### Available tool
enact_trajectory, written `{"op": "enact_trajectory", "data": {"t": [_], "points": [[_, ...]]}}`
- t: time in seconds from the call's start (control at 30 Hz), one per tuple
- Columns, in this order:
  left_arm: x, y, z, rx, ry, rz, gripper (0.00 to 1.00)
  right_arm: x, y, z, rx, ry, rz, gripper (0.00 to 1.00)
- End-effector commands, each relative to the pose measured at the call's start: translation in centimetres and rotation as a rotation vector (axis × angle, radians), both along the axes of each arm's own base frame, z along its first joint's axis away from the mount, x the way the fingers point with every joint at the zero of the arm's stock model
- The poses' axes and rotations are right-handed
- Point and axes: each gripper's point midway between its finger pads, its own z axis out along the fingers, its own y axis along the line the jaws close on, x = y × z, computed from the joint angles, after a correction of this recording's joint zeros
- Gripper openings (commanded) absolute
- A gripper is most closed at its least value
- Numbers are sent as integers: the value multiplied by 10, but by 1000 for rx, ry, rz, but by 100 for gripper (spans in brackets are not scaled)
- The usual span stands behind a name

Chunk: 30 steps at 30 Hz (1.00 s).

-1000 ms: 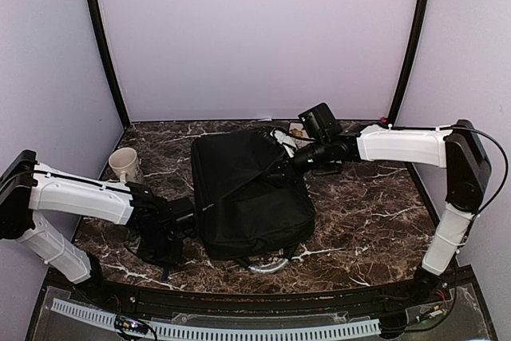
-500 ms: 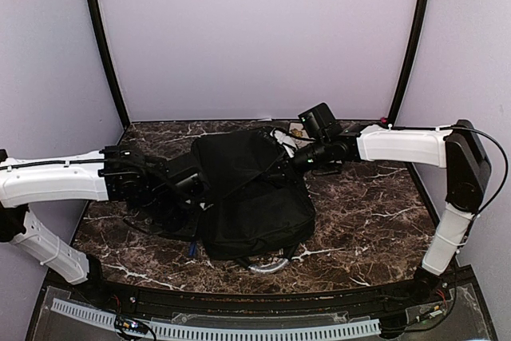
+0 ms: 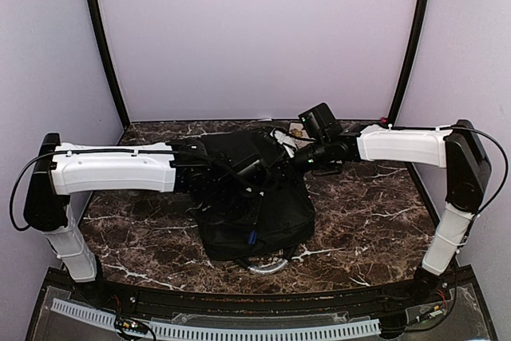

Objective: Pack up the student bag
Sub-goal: Place the pen in the second largest pocket of the bag.

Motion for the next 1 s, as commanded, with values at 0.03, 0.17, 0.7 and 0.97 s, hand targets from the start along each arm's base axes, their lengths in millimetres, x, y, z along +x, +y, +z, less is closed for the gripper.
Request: {"op": "enact_trajectory", "data": {"t": [0.03, 0.17, 0.7, 0.97], "points": [[40, -4, -4, -72, -25, 47, 5, -14, 8, 19, 65, 26, 63, 0], [60, -1, -12, -79, -43, 90, 4, -16, 7, 22, 72, 15, 65, 0], [106, 7, 6, -169, -135, 207, 27, -18, 8, 24, 54, -19, 69, 0], [47, 21, 6, -123, -104, 66, 37, -17, 8, 24, 51, -20, 70, 0]]}}
